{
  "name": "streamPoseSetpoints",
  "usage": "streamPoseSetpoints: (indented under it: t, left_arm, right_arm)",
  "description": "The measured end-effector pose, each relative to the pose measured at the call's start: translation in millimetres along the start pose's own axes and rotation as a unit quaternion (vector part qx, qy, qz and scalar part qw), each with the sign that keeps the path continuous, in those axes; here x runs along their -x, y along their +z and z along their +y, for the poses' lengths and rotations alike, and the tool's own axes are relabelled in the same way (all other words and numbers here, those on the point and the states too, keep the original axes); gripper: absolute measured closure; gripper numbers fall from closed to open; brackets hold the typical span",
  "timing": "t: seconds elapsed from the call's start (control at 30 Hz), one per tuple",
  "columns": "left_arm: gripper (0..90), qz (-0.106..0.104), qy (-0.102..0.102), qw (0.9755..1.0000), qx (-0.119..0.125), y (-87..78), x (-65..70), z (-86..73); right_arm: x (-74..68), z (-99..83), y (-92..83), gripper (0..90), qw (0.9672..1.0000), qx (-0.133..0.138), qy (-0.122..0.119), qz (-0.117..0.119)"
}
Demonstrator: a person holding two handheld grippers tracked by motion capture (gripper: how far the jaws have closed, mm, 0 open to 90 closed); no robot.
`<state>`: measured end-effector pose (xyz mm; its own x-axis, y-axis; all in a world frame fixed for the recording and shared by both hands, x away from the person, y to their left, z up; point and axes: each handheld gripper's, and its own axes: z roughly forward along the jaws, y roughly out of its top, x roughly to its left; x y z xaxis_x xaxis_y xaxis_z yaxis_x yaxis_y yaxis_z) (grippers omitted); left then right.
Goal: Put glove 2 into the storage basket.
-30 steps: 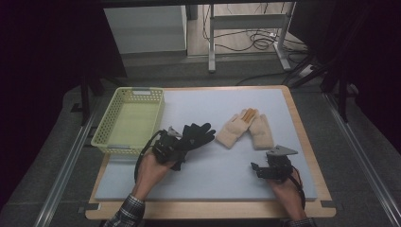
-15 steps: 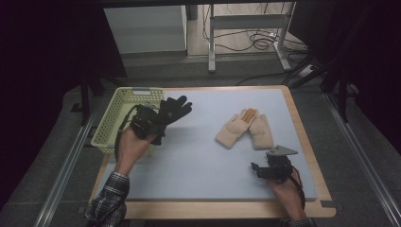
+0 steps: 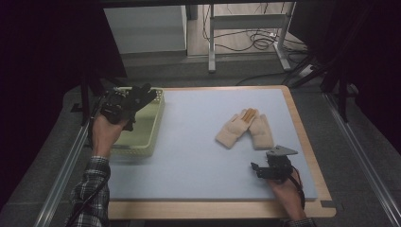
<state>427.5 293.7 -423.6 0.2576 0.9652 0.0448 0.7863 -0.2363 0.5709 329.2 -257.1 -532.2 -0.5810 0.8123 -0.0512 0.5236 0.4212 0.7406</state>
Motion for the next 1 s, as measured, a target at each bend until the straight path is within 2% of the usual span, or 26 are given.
streamPoseSetpoints:
  t: [0.13,0.27,0.4,0.53,0.7,0.77,0.83,0.87,0.93,1.0]
  left_arm:
    - [61.6,0.007,-0.013,0.9996,-0.025,15.1,-12.6,-1.7]
    - [61.4,0.017,-0.023,0.998,-0.055,35.5,-20.6,-2.3]
    - [60.9,0.033,-0.034,0.9954,-0.083,53.8,-27.8,-1.6]
    - [60.1,0.058,-0.043,0.991,-0.113,70.9,-32.5,-1.8]
    - [56.0,0.062,-0.041,0.9872,-0.141,88.1,-35.9,-5.6]
    - [44.5,0.062,-0.035,0.9846,-0.16,94.4,-36.9,-7.8]
    - [27.7,0.058,-0.031,0.9839,-0.166,96.4,-37.9,-9.5]
    - [21.8,0.047,-0.032,0.9847,-0.164,95.0,-38.7,-9.9]
    - [9.2,0.037,-0.031,0.9861,-0.159,90.3,-38.3,-9.1]
    - [6.8,0.026,-0.029,0.9894,-0.139,80.7,-37.4,-7.8]
  right_arm:
    - [0.0,0.0,0.0,23.0,1.0,0.0,0.0,0.0]
    - [0.1,0.0,0.0,23.1,1.0,0.0,0.0,0.0]
    - [0.1,0.0,0.1,23.1,1.0,0.0,0.0,0.0]
    - [0.1,0.0,0.1,23.1,1.0,0.001,0.0,0.0]
    - [0.1,0.0,0.1,23.0,1.0,0.001,0.0,0.0]
    - [0.1,0.0,0.1,23.0,1.0,0.001,0.0,0.0]
    - [0.1,0.0,0.1,23.0,1.0,0.001,0.0,0.001]
    - [0.1,0.0,0.1,22.9,1.0,0.001,0.0,0.001]
    - [0.1,0.0,0.1,22.9,1.0,0.001,0.0,0.0]
    - [0.1,0.0,0.1,22.9,1.0,0.001,0.0,0.0]
